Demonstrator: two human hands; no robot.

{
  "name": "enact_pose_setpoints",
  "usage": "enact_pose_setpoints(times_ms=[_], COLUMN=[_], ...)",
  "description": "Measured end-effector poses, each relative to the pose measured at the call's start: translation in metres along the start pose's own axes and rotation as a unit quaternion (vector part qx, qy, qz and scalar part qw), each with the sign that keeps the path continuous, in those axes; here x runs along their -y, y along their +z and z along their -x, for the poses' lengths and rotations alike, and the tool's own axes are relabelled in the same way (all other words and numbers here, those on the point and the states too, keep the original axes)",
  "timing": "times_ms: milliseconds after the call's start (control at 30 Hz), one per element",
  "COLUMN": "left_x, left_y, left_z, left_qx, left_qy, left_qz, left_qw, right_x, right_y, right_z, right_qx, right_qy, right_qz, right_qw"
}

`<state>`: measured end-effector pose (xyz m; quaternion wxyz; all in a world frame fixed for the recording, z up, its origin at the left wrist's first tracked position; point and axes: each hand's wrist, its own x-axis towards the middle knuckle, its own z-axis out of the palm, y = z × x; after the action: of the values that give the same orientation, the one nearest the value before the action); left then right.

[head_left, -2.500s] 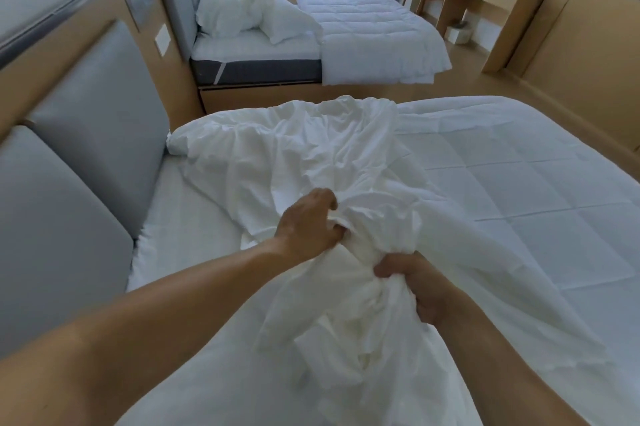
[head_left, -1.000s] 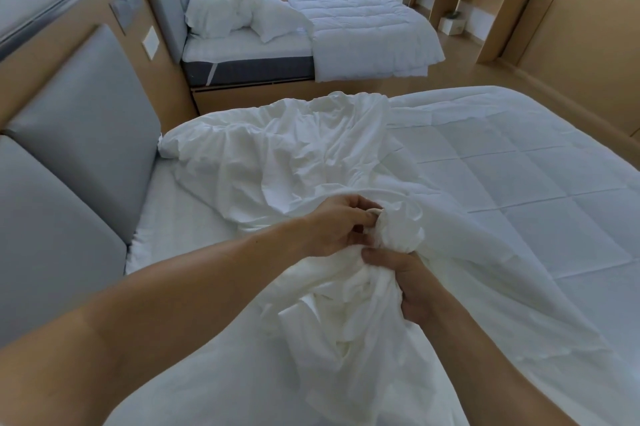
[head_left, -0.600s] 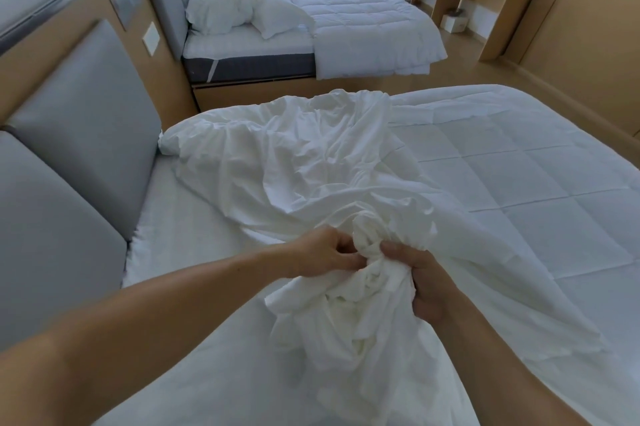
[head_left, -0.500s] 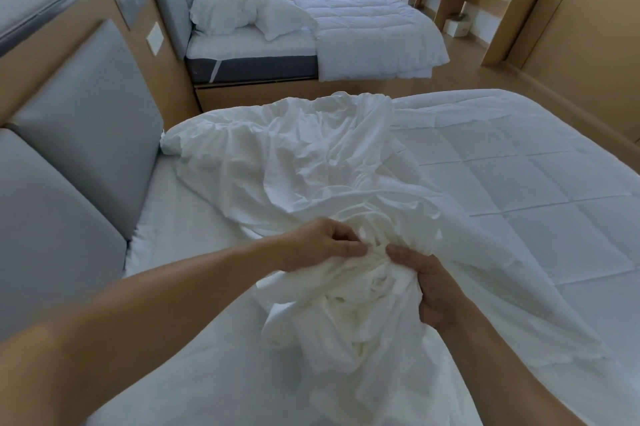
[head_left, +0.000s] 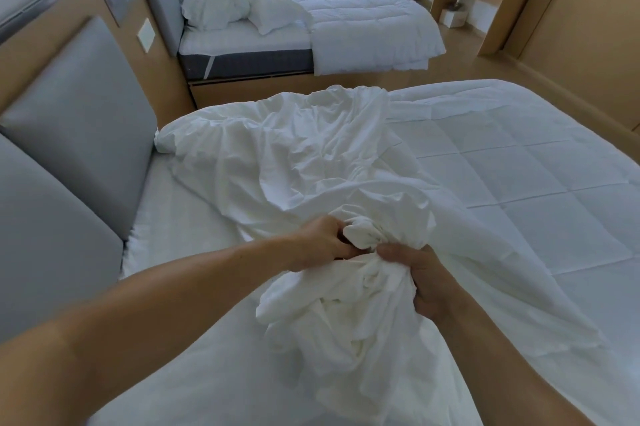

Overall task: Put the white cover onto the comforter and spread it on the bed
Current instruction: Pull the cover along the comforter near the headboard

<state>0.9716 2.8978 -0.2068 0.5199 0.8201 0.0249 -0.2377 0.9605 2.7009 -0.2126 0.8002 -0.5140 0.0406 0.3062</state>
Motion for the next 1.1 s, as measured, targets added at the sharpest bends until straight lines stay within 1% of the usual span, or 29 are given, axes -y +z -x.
enact_pose_setpoints(times_ms=[100, 167, 200, 233, 300, 333, 400, 500, 633, 767, 833, 933, 967, 1000, 1033, 1100], left_x=[-0.004, -0.008, -0.01, -0.012, -0.016, -0.019, -0.027, -0.036, -0.044, -0.041, -0.035, -0.016, -0.006, 0.004, 0.013, 0.023], left_y=[-0.009, -0.022, -0.03, -0.038, -0.044, -0.04, -0.025, -0.006, 0.005, 0.014, 0.016, 0.012, 0.009, 0.007, 0.007, 0.012], left_z=[0.0, 0.002, 0.003, 0.002, -0.001, -0.003, -0.006, -0.018, -0.03, -0.039, -0.04, -0.028, -0.024, -0.019, -0.014, -0.003], left_qx=[-0.005, -0.001, -0.019, -0.056, -0.129, -0.153, -0.182, -0.201, -0.185, -0.182, -0.178, -0.153, -0.135, -0.105, -0.059, 0.041], left_qy=[0.001, 0.0, 0.001, 0.004, 0.025, 0.04, 0.066, 0.074, 0.079, 0.078, 0.067, 0.05, 0.039, 0.016, -0.011, -0.043], left_qz=[-0.047, -0.098, -0.124, -0.136, -0.092, -0.067, -0.052, -0.02, 0.012, -0.029, -0.014, 0.065, 0.07, 0.049, 0.023, 0.008], left_qw=[0.999, 0.995, 0.992, 0.989, 0.987, 0.985, 0.98, 0.977, 0.98, 0.98, 0.982, 0.985, 0.988, 0.993, 0.998, 0.998], right_x=[0.003, 0.004, 0.003, 0.002, 0.0, 0.0, 0.002, 0.007, 0.014, 0.021, 0.019, 0.016, 0.016, 0.016, 0.016, 0.017], right_y=[0.005, 0.005, 0.004, 0.001, -0.002, -0.002, 0.001, 0.002, -0.001, -0.002, -0.002, -0.009, -0.013, -0.018, -0.021, -0.02], right_z=[0.001, 0.003, 0.004, 0.004, 0.004, 0.004, 0.002, -0.001, 0.0, -0.001, -0.002, -0.004, -0.006, -0.008, -0.01, -0.012], right_qx=[-0.007, -0.013, -0.018, -0.024, -0.025, -0.019, 0.001, 0.041, 0.07, 0.05, 0.027, -0.056, -0.091, -0.118, -0.135, -0.129], right_qy=[-0.01, -0.015, -0.013, -0.007, 0.003, 0.007, 0.018, 0.024, 0.044, 0.054, 0.047, 0.019, 0.012, 0.007, 0.004, -0.003], right_qz=[-0.001, -0.014, -0.027, -0.04, -0.047, -0.044, -0.023, 0.013, 0.083, 0.152, 0.188, 0.21, 0.205, 0.198, 0.19, 0.184], right_qw=[1.0, 1.0, 0.999, 0.999, 0.999, 0.999, 1.0, 0.999, 0.993, 0.986, 0.981, 0.976, 0.974, 0.973, 0.972, 0.974])
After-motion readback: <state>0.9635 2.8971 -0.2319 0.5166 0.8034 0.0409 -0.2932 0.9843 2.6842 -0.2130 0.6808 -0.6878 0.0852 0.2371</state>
